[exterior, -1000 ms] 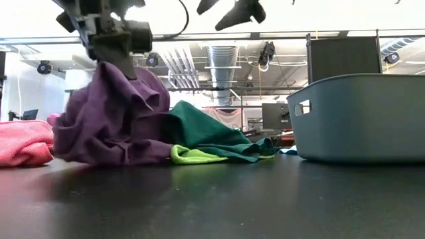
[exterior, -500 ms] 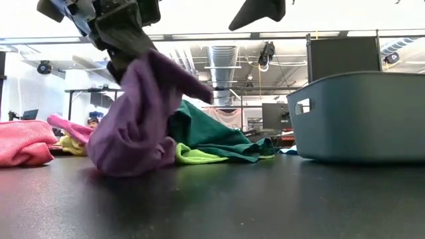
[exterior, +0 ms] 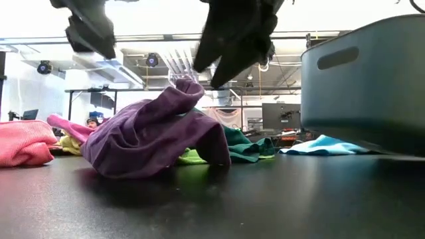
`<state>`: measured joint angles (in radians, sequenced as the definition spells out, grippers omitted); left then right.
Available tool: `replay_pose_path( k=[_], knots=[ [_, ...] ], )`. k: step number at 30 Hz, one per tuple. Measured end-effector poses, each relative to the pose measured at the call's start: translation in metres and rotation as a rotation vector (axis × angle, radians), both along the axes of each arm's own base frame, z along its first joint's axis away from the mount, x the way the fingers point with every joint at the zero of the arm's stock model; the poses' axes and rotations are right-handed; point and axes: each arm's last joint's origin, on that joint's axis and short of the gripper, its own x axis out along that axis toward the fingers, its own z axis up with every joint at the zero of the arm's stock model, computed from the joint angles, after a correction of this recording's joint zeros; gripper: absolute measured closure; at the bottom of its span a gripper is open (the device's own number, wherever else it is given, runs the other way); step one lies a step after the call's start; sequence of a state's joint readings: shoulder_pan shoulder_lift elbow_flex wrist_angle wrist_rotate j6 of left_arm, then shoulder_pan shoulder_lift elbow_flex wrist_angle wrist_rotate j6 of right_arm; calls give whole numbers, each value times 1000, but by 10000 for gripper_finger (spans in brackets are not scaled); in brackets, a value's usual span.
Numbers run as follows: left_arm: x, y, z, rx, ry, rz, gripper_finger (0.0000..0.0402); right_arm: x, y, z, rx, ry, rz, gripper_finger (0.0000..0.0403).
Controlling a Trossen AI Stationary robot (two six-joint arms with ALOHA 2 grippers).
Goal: Sort towels by color in basket
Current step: Put the purple towel into the blue bin
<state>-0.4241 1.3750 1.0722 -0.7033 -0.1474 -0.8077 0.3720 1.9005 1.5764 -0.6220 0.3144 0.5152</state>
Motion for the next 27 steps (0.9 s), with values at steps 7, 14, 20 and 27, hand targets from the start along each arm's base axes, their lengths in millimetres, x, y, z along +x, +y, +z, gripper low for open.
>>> replay_pose_path(
  k=[7,14,20,27],
  knots=[
    [-24,2,50,268,59,101,253,18,-8,7,79,-19,-144,82],
    [-53,14,64,288,73,141,253,27,-34,48,8,-3,-170,86],
    [-75,21,52,270,37,191,253,25,-59,113,-7,-147,-170,73],
    [-91,26,34,222,30,210,253,-12,-75,189,-35,-336,-160,74]
  ],
)
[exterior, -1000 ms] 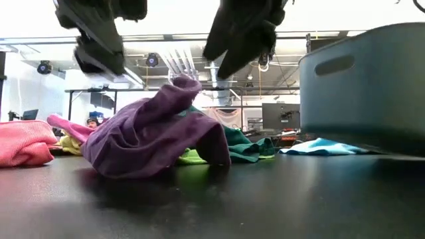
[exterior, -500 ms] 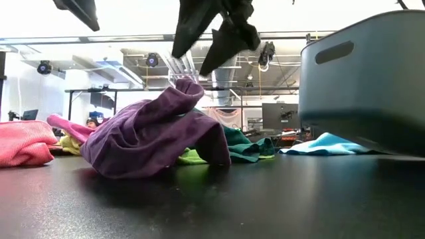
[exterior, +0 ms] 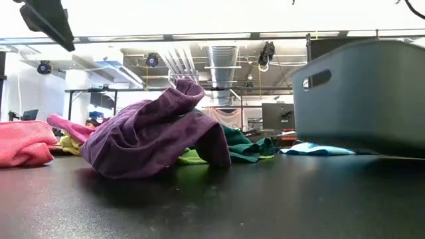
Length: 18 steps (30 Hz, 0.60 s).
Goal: Sort towels by color in basket
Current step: Put the purple towel into the blue bin
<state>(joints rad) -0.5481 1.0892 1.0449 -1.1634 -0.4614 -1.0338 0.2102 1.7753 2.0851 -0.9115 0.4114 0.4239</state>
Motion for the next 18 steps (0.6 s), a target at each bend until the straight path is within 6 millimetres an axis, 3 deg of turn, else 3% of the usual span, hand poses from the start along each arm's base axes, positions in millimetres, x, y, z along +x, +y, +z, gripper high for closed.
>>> replay_pose_path(
  k=[4,11,16,18],
  knots=[
    [-4,2,-6,-10,-16,0,253,-34,-8,37,-11,-89,-1,78],
    [-6,4,-11,-7,-10,0,253,-82,-19,51,-57,21,-34,74],
    [-7,4,-11,-9,-14,0,253,-129,-31,30,-19,330,-292,83],
    [-7,4,-11,-8,-13,0,253,-127,-30,16,16,330,-314,87]
  ],
)
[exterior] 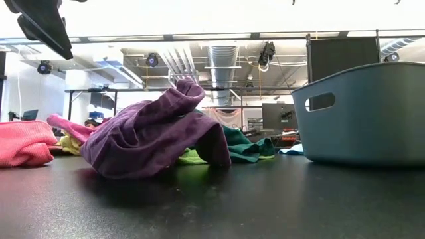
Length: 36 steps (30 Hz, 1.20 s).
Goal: Sort towels by color in basket
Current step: Put the purple towel into the blue bin
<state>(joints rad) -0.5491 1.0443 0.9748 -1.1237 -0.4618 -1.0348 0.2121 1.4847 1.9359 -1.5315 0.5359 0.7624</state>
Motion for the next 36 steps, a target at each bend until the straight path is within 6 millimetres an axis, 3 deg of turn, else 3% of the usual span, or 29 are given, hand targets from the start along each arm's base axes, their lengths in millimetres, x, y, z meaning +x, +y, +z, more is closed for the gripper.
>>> replay_pose_path(
  k=[3,6,10,17,23,30,36],
  knots=[
    [0,0,-1,2,2,0,253,9,6,-29,48,-26,18,93],
    [0,0,-1,-2,-3,0,253,0,4,-74,60,227,-23,98],
    [0,0,0,-9,-4,-5,253,-6,3,-129,101,367,-178,101],
    [-1,0,0,-9,-3,-9,253,4,9,-189,263,357,-232,97],
    [-1,-1,0,-9,-3,-11,253,36,16,-186,385,109,-135,103],
    [-1,-1,0,-9,-2,-11,253,45,5,-163,350,-10,-154,95],
    [-4,-3,-1,-24,19,-40,253,62,18,-143,386,-201,-61,87]
  ],
)
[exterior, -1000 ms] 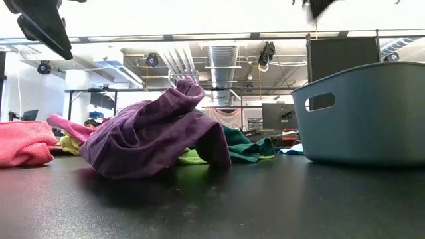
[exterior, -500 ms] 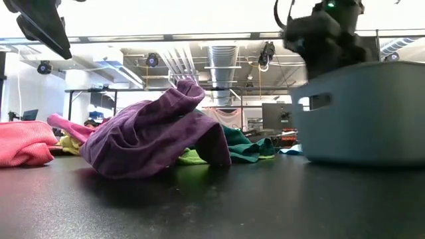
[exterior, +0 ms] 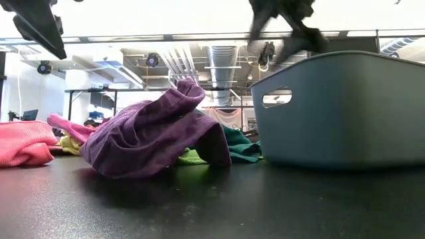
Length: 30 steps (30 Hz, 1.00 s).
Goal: Sort towels by color in basket
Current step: Put the purple towel into the blue bin
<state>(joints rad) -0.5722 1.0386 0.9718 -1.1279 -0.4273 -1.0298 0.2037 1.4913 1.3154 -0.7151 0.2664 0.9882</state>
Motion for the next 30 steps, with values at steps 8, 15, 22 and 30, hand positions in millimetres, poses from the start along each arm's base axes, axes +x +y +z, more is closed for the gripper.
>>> replay_pose_path(
  k=[8,15,22,30],
  knots=[
    [-10,-1,1,8,34,-46,253,66,26,-13,-109,-31,162,96],
    [-18,-2,5,-13,23,-85,253,117,30,-35,-186,152,236,96],
    [-20,-3,5,23,22,-147,253,157,46,-55,-275,157,460,97],
    [-20,-2,6,59,11,-165,253,174,58,-120,-217,271,626,97]
  ],
)
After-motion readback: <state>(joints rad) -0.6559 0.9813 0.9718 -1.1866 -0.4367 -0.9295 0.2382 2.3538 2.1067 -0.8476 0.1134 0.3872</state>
